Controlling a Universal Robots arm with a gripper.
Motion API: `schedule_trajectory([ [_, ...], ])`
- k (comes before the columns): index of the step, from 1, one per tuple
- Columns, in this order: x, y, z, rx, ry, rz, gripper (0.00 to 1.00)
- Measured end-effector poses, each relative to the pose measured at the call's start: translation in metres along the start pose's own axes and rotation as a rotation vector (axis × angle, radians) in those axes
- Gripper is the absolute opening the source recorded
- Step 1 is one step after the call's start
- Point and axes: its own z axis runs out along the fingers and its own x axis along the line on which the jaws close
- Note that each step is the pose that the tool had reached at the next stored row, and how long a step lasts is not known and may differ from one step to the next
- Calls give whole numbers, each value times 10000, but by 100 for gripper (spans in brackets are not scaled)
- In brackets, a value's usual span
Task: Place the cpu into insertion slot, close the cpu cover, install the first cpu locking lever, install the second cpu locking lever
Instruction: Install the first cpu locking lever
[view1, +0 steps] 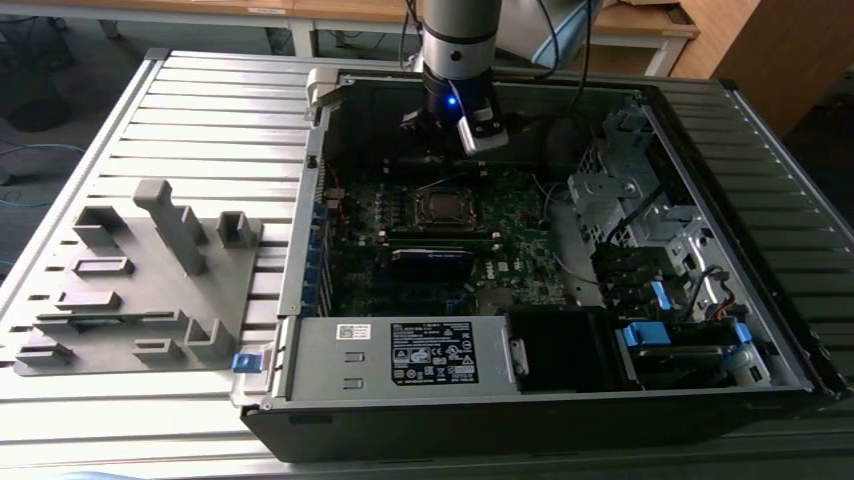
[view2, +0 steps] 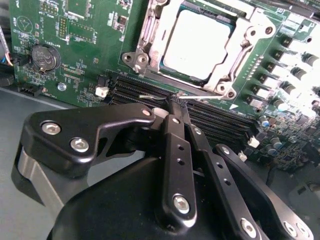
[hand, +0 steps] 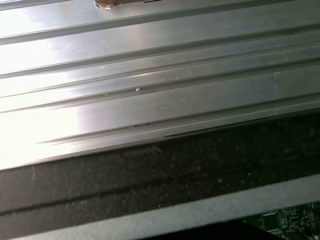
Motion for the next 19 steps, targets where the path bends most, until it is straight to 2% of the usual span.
schedule_trajectory([
  [3, 0, 1, 1, -4, -15, 1, 11],
  [5, 1, 0, 2, -23, -107, -6, 11],
  [8, 5, -1, 4, -55, -278, -22, 11],
  [14, 37, -8, 18, -92, -448, -37, 11],
  [19, 54, -15, 48, -129, -630, -52, 11],
])
